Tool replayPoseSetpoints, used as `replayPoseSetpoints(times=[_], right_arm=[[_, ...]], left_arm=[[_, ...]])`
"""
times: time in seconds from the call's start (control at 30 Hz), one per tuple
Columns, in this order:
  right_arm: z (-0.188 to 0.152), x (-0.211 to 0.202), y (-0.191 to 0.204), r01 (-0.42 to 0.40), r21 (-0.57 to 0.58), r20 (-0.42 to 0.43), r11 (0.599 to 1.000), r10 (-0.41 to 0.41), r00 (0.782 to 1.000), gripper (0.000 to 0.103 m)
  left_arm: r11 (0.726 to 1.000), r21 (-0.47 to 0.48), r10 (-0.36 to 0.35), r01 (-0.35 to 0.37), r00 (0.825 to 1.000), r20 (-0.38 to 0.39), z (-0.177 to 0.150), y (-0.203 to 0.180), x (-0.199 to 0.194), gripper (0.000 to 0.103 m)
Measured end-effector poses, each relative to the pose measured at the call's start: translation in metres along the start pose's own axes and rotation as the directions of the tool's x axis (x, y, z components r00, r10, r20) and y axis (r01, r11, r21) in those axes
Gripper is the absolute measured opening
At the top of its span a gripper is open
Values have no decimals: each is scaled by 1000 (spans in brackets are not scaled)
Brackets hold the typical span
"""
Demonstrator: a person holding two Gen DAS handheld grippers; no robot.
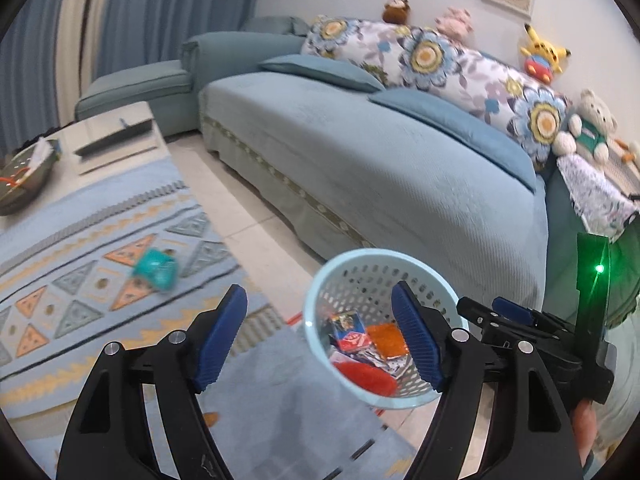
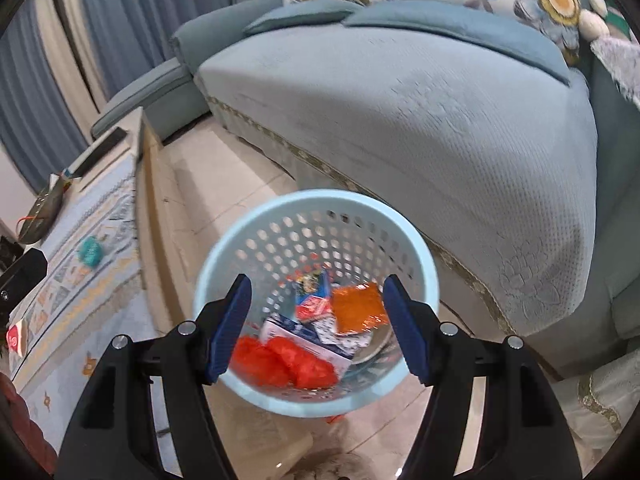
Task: Collect trash
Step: 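Carry red bag and orange packet to the wastebasket and release both, then grasp the red-white paper cup with the left tool while the right tool grasps the teal packet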
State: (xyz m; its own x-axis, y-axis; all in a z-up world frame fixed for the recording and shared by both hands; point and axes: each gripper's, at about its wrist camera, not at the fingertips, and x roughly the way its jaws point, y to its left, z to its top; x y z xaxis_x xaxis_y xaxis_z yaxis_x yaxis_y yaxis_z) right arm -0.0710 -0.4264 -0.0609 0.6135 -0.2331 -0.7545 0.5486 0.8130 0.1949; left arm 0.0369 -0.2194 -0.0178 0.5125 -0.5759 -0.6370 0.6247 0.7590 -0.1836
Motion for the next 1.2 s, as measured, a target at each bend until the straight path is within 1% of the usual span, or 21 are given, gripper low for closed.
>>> replayPoseSetpoints(times=[0.1,0.17,0.2,0.27,0.37,0.43,0.5,0.57,0.6,0.63,0.67,0.83,0.87,0.9,0.93,0.97,1.0,1.07,1.1,1.17,1.2], right_arm=[[4,-16,30,-15,-73,52,997,19,998,64],[8,-27,55,-37,-128,83,991,48,995,64],[9,-31,66,-50,-151,92,987,65,994,64],[12,-41,93,-68,-205,114,976,92,989,64],[17,-50,134,-116,-271,119,956,153,981,65],[21,-51,162,-156,-309,105,938,197,975,64],[23,-50,186,-178,-335,93,925,220,971,64],[25,-43,210,-202,-350,80,915,245,966,64],[26,-38,220,-220,-349,66,911,259,964,64],[27,-30,231,-241,-348,45,906,273,961,64],[27,-25,239,-252,-349,30,903,279,960,64],[21,26,280,-278,-349,-65,895,273,960,65],[19,35,284,-274,-348,-74,896,266,961,65],[17,46,284,-264,-351,-79,898,253,964,65],[16,56,288,-255,-356,-86,899,241,967,65],[13,69,293,-249,-365,-100,897,228,969,65],[11,80,296,-248,-372,-117,894,219,969,65],[6,103,304,-268,-386,-178,882,214,960,65],[4,110,306,-266,-393,-186,880,207,960,65],[0,119,309,-245,-405,-172,881,189,967,65],[0,122,310,-242,-405,-167,882,189,968,65]], left_arm=[[999,-8,38,-37,999,36,3,19,-30,73],[998,-15,65,-64,996,64,5,36,-51,73],[995,-24,101,-99,991,85,5,51,-67,73],[990,-46,140,-136,985,104,6,72,-86,74],[973,-112,216,-203,968,130,5,118,-117,78],[956,-155,272,-251,952,141,2,152,-137,78],[935,-188,328,-300,934,139,-3,184,-153,81],[909,-229,383,-348,914,130,-8,216,-165,82],[891,-259,413,-374,903,118,-13,238,-172,82],[880,-275,428,-387,897,110,-15,250,-176,82],[862,-302,453,-408,886,95,-21,270,-181,82],[810,-364,508,-460,861,41,-41,335,-191,82],[803,-372,511,-465,859,29,-45,347,-191,82],[799,-385,505,-461,863,16,-50,360,-190,82],[808,-397,481,-435,876,20,-54,369,-189,82],[818,-414,446,-399,895,21,-59,381,-187,82],[814,-429,431,-391,902,-5,-62,394,-182,82],[801,-429,445,-416,895,-37,-68,408,-172,81],[794,-428,455,-433,889,-54,-71,414,-167,81],[783,-436,455,-444,886,-85,-77,423,-155,81],[775,-436,464,-457,880,-98,-80,426,-149,81]])
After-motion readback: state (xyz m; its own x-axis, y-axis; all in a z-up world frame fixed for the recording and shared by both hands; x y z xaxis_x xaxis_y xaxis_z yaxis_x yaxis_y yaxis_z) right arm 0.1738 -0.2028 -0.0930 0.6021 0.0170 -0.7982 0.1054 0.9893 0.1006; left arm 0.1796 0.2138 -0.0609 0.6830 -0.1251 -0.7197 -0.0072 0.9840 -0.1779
